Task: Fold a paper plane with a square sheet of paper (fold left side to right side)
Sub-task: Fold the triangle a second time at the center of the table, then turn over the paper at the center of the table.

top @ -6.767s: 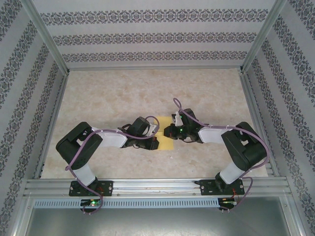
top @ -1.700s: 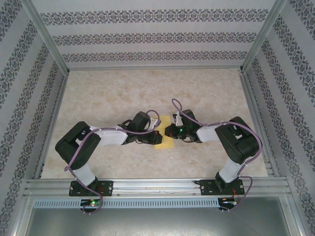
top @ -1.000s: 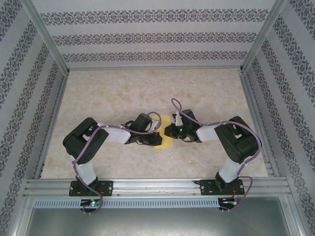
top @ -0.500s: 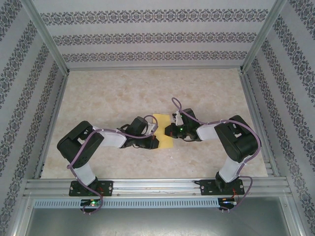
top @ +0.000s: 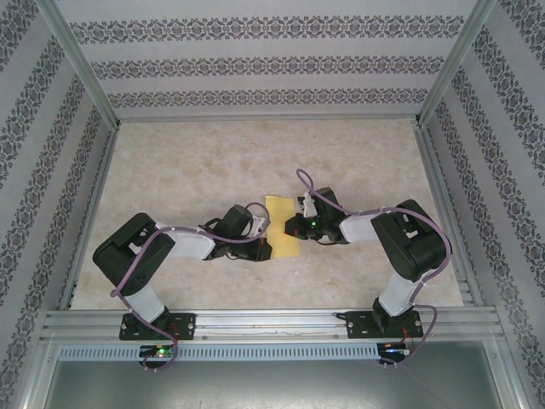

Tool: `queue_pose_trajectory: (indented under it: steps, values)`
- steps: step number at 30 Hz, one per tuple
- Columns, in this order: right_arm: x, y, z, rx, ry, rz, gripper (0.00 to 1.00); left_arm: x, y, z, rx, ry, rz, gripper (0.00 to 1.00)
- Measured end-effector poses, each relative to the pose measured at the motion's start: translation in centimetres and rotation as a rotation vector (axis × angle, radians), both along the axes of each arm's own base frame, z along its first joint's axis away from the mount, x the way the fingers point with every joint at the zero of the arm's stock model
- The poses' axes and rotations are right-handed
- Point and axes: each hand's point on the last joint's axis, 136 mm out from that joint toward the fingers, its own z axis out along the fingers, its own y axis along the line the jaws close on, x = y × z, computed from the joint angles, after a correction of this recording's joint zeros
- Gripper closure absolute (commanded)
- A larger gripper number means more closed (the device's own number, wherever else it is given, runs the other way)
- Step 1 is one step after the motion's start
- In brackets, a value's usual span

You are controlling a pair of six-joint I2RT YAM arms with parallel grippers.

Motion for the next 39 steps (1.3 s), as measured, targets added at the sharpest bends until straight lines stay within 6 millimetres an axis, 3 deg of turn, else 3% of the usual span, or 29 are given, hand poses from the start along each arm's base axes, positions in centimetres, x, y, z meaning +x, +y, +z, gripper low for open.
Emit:
queue_pose_trajectory:
  steps: [7,13,19,25,30,34,39]
  values:
    - [0.0,0.0,0.0,-0.001,0.004,0.000,1.00,-0.1,0.7,0.0,0.034,-0.002,0.013,1.00]
    - [0.0,0.1,0.2,-0.001,0.014,0.004,1.00,-0.4,1.8,0.7,0.050,-0.010,0.034,0.93]
    - [-0.3,0.0,0.9,-0.004,0.026,0.003,0.78,1.5,2.9,3.2,0.006,-0.064,0.092,0.81]
    - [0.5,-0.3,5.2,0.032,-0.077,-0.008,0.53,3.4,4.0,4.5,-0.026,-0.091,0.158,0.69]
    - [1.3,-2.8,7.5,0.040,-0.159,-0.070,0.43,4.3,2.9,5.0,-0.094,-0.090,0.143,0.61]
    - [0.4,-5.0,6.4,0.017,-0.138,-0.113,0.41,4.9,1.4,4.4,-0.144,-0.052,0.119,0.60]
    - [-0.9,-6.3,5.2,-0.006,-0.108,-0.125,0.42,5.6,0.3,3.5,-0.175,-0.022,0.101,0.64]
